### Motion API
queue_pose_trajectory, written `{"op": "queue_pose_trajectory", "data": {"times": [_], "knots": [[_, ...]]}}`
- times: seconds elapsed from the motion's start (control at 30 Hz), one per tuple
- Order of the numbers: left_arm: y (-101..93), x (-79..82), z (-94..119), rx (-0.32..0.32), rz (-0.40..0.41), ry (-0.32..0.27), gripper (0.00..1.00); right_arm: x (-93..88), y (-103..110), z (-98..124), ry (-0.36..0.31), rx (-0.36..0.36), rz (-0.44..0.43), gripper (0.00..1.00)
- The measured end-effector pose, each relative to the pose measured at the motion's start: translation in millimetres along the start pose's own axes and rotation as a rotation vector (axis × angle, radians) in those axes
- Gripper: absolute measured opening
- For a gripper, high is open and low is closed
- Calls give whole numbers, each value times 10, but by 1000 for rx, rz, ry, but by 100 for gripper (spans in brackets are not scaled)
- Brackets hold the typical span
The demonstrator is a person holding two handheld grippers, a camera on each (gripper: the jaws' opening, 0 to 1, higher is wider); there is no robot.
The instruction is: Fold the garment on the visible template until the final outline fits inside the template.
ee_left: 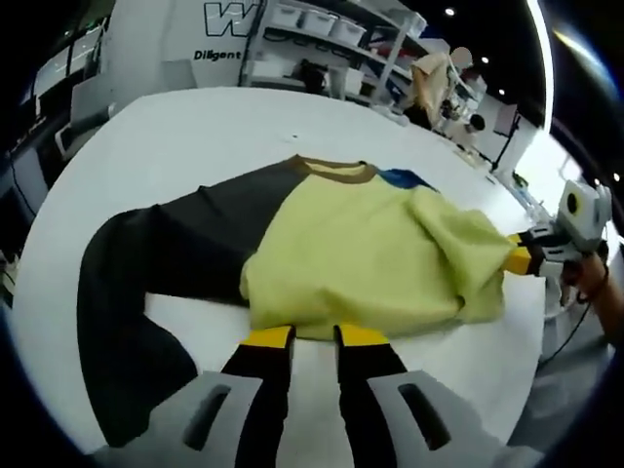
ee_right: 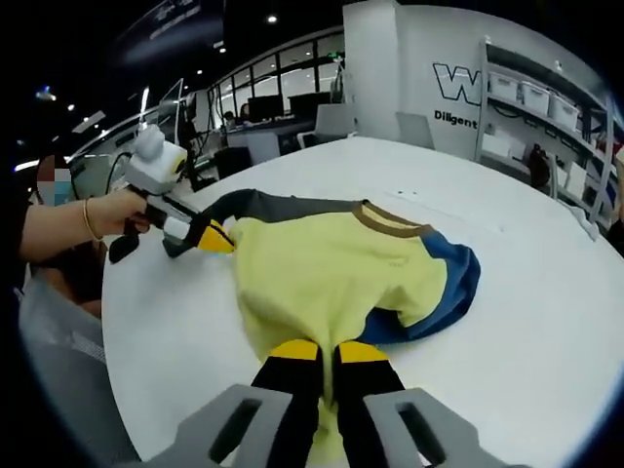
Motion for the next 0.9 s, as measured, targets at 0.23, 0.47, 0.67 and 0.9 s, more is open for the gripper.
{"op": "queue_pose_trajectory", "data": {"times": [0.23,0.47,0.67,0.9], "knots": [[110,-26,14,-32,-96,36,32,46,-18,8,-8,15,-9,0],[195,-2,8,-24,-213,24,36,51,-46,-1,0,25,-19,0],[184,19,-49,-76,-235,18,23,28,-42,-36,14,28,-24,0],[147,71,-45,-104,-245,-17,0,34,-39,-26,9,28,-29,0]]}}
Point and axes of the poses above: the point that each gripper's makers call its tool centre point, and the gripper's own axes: z roughly backward along the fingers, y roughly to its left, x roughly out of its top, the point moved 10 cm from there along z, roughly backward along the fingers, and after that the axes turned 9 degrees about -y, right-handed, at the moved point
